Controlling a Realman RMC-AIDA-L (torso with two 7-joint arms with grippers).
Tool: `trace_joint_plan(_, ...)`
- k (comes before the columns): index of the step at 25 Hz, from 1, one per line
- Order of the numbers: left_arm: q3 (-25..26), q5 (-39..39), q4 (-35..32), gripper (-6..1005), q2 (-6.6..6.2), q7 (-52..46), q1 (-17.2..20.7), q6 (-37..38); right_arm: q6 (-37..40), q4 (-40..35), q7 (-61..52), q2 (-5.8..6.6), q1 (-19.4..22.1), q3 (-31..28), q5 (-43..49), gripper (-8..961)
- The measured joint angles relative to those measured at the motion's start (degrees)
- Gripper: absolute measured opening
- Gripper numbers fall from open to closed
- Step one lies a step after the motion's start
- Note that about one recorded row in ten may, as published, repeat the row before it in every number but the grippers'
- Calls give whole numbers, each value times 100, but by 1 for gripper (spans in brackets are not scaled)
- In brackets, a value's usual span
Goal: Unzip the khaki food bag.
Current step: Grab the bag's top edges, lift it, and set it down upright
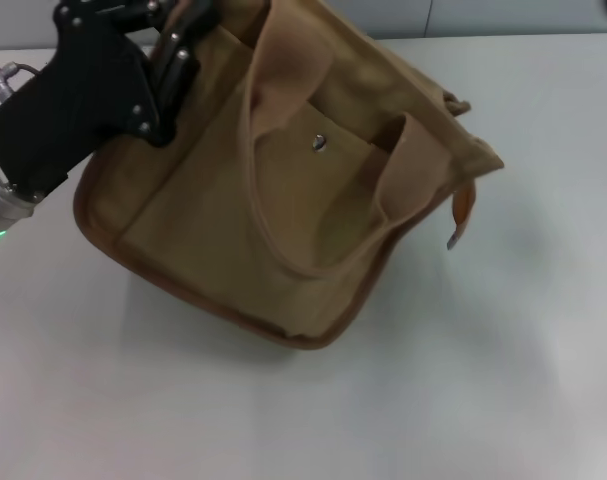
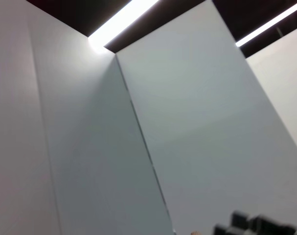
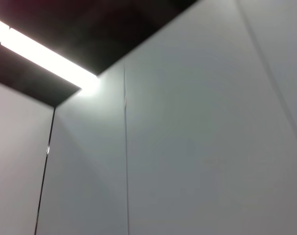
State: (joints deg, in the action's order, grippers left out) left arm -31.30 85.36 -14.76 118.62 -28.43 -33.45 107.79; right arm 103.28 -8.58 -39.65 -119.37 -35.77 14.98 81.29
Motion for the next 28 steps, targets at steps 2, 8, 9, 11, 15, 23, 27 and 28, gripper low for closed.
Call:
trace_joint_plan(2,-96,4,-30,85,-4,-3,-10,2,-189,0,0,-3,-72,166,0,835)
trace_joint_plan(8,-412,8,-160,85,-4,-94,-27,22,-804,-13,-83,-13,-503,1006,0,835)
trace_joint_plan(9,-423,9,-162,85,-4,-95,-28,22,-807,-12,-117,-14,-557,1137,0,835)
trace_joint_plan(11,-531,8,-164,85,0,-96,-29,22,-859,3,-186,-17,-685,1462,0,835)
trace_joint_plan(15,-588,-1,-165,85,2,-91,-31,22,-1011,29,-209,-24,-811,1659,0,835)
trace_joint_plan(23,-623,12,-168,85,-3,-60,-31,27,-1446,-99,-586,-33,-1056,2257,-3,835)
trace_joint_plan(27,-670,10,-175,85,-5,-44,-26,27,-1718,-377,-1027,-37,-1067,2778,-5,835)
trace_joint_plan(28,-672,4,-177,85,-5,-43,-20,28,-1739,-466,-1155,-37,-1029,2929,-7,835)
